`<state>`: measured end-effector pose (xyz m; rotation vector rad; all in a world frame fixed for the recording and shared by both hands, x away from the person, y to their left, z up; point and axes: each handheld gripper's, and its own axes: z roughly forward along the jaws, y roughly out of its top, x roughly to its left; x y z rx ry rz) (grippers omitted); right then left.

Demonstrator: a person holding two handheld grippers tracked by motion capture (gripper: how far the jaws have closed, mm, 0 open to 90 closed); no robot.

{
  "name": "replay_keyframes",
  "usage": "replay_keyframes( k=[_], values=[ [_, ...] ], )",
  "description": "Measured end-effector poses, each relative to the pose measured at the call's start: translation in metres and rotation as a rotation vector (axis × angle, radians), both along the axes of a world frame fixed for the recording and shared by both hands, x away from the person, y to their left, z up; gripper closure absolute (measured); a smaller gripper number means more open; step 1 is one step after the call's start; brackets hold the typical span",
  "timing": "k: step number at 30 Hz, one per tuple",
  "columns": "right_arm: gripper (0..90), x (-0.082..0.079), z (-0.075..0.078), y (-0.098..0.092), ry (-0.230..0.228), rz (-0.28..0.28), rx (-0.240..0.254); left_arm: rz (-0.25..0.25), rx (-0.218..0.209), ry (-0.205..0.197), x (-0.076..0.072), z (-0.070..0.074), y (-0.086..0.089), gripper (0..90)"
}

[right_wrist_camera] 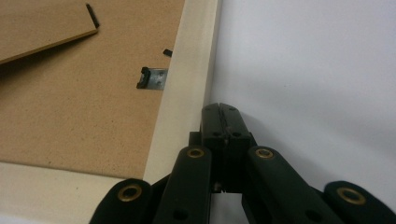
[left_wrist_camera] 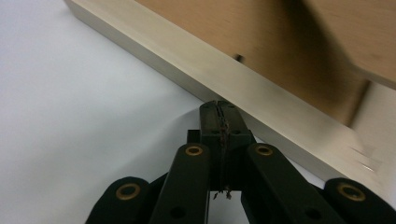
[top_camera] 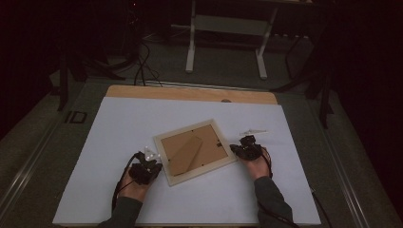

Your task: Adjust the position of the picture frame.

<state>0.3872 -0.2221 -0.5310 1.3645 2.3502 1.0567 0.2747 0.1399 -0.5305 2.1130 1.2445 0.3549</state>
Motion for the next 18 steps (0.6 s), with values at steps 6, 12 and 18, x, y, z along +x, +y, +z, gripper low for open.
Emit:
replay_keyframes(
  k=[6, 12, 18],
  values=[
    [90.0, -0.012, 0.001, -0.010, 0.011, 0.041, 0.002, 0.000, 0.052, -0.024, -0.005, 0.001, -0.006, 90.0],
    [90.0, -0.023, 0.000, -0.016, 0.005, 0.042, 0.002, -0.013, 0.070, -0.030, -0.001, 0.001, -0.008, 90.0],
    [90.0, -0.027, -0.001, -0.019, 0.002, 0.029, 0.013, -0.012, 0.066, -0.028, 0.003, 0.001, -0.009, 90.0]
  ],
)
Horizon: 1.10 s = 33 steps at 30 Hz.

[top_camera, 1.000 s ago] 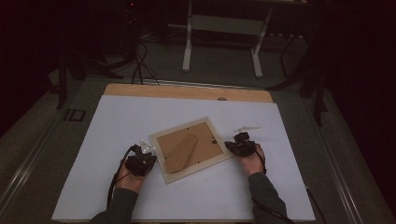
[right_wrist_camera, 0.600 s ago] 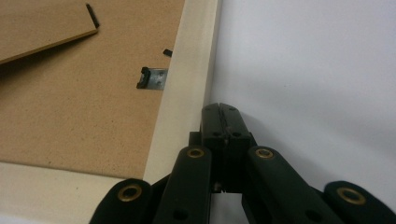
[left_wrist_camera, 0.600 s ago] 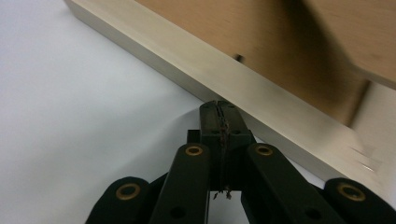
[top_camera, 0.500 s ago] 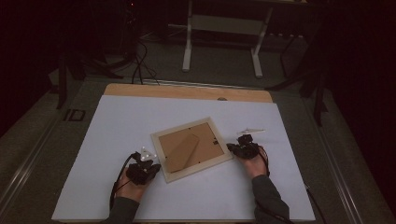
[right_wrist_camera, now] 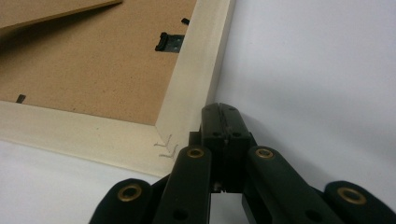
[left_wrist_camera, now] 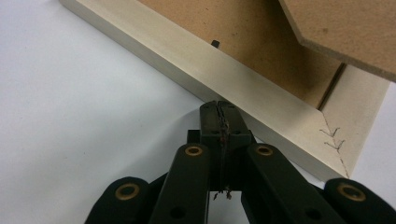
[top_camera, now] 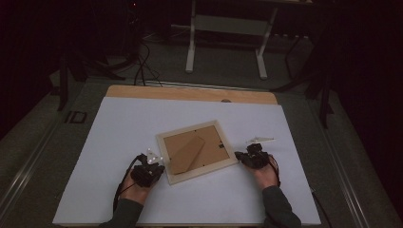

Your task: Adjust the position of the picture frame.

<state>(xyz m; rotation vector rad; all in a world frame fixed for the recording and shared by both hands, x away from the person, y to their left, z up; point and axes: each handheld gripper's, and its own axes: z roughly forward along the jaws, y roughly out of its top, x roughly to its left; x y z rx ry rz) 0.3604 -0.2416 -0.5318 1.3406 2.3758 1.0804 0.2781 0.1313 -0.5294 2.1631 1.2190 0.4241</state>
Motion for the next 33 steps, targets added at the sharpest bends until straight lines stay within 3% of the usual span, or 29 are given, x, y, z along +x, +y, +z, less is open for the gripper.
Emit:
replay_keyframes(
  k=[5, 14, 22, 30, 33],
  values=[
    [90.0, -0.002, -0.001, -0.002, -0.001, -0.020, 0.015, 0.008, 0.041, -0.016, 0.007, 0.001, -0.004, 90.0],
    [90.0, -0.003, -0.001, -0.002, 0.000, -0.027, 0.011, 0.017, 0.017, 0.001, 0.020, 0.001, 0.000, 90.0],
    [90.0, -0.005, -0.001, -0.002, 0.004, -0.041, 0.011, 0.038, 0.027, -0.006, 0.032, 0.001, -0.001, 90.0],
    [90.0, -0.007, 0.000, 0.001, 0.003, -0.043, 0.001, 0.050, -0.026, -0.003, 0.042, -0.002, 0.005, 90.0],
    [90.0, -0.008, 0.001, 0.001, 0.006, -0.044, -0.003, 0.054, -0.015, -0.006, 0.045, -0.001, 0.005, 90.0]
  ],
)
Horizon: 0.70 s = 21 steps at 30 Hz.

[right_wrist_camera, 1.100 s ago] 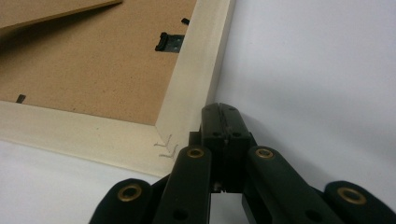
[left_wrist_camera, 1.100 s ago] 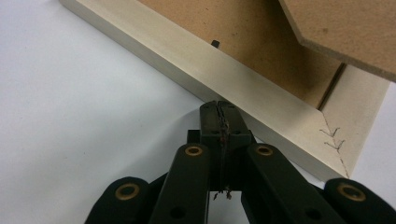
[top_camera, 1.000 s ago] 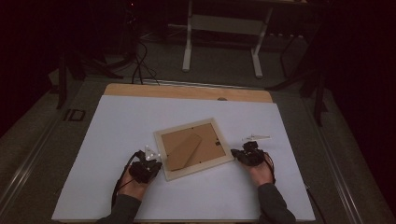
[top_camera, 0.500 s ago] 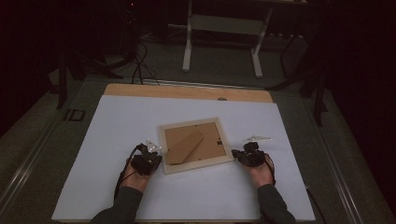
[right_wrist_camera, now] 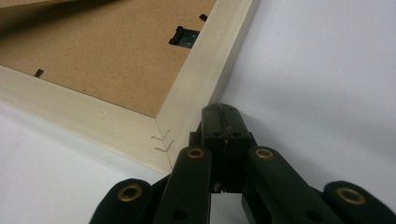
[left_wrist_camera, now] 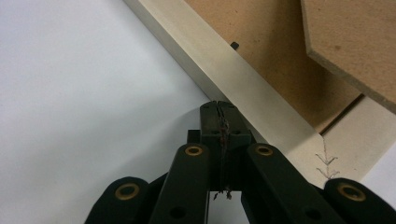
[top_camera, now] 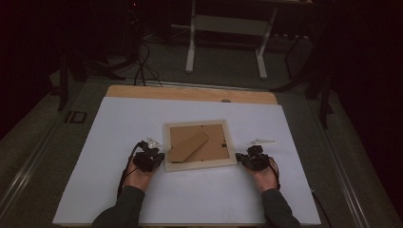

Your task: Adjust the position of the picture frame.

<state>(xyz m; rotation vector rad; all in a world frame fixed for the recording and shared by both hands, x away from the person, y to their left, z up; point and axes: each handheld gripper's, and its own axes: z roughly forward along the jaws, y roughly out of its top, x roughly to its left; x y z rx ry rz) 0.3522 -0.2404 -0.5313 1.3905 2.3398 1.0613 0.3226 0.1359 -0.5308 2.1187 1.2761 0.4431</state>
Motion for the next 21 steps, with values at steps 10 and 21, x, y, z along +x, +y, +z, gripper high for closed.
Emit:
replay_keyframes(
  k=[10, 21],
  values=[
    [90.0, -0.0009, 0.0001, 0.0007, 0.003, 0.007, 0.002, 0.013, -0.024, -0.010, 0.0051, -0.0017, 0.0029, 90.0],
    [90.0, -0.0023, -0.0003, 0.0028, 0.002, 0.036, 0.006, 0.043, -0.051, -0.025, 0.0074, -0.0035, 0.0082, 90.0]
  ],
)
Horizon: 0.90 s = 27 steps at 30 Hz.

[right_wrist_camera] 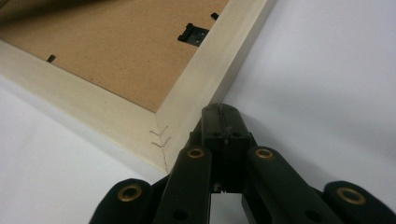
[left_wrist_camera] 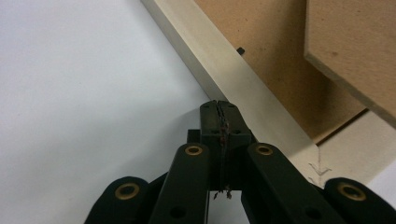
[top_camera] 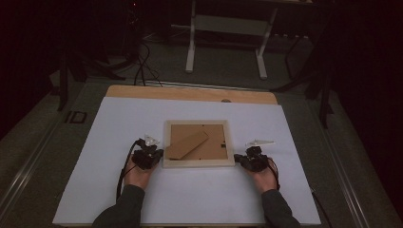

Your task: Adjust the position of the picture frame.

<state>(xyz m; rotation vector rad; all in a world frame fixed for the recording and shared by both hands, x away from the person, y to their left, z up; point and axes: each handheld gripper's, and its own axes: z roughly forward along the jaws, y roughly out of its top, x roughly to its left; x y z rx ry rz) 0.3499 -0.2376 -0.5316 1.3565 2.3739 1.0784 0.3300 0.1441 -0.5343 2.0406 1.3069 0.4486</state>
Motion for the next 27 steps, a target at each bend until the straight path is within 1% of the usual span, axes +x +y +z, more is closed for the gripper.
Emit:
replay_keyframes(
  k=[2, 3, 6, 7, 11, 17, 22, 24, 27],
  values=[
    [90.0, -0.001, -0.001, 0.001, 0.001, 0.010, 0.008, 0.002, -0.008, 0.016, -0.001, 0.001, 0.003, 90.0],
    [90.0, -0.001, -0.001, 0.002, -0.002, 0.018, 0.006, -0.001, -0.005, 0.024, -0.002, 0.002, 0.004, 90.0],
    [90.0, -0.002, 0.000, 0.004, -0.008, 0.046, -0.010, -0.014, -0.008, 0.045, -0.006, 0.003, 0.007, 90.0],
    [90.0, -0.003, 0.000, 0.005, -0.010, 0.055, -0.016, -0.023, -0.002, 0.047, -0.008, 0.003, 0.008, 90.0],
    [90.0, -0.004, 0.001, 0.004, -0.002, 0.072, -0.019, -0.044, 0.034, 0.038, -0.014, 0.004, 0.006, 90.0],
    [90.0, -0.004, 0.002, 0.006, -0.005, 0.067, -0.031, -0.041, 0.026, 0.030, -0.015, 0.003, 0.006, 90.0],
    [90.0, -0.004, 0.002, 0.008, -0.012, 0.057, -0.037, -0.027, 0.025, 0.026, -0.015, 0.003, 0.007, 90.0],
    [90.0, -0.004, 0.001, 0.009, -0.014, 0.054, -0.034, -0.018, 0.021, 0.025, -0.014, 0.003, 0.007, 90.0],
    [90.0, -0.003, 0.001, 0.009, -0.015, 0.049, -0.031, 0.003, 0.020, 0.012, -0.014, 0.002, 0.005, 90.0]
  ],
)
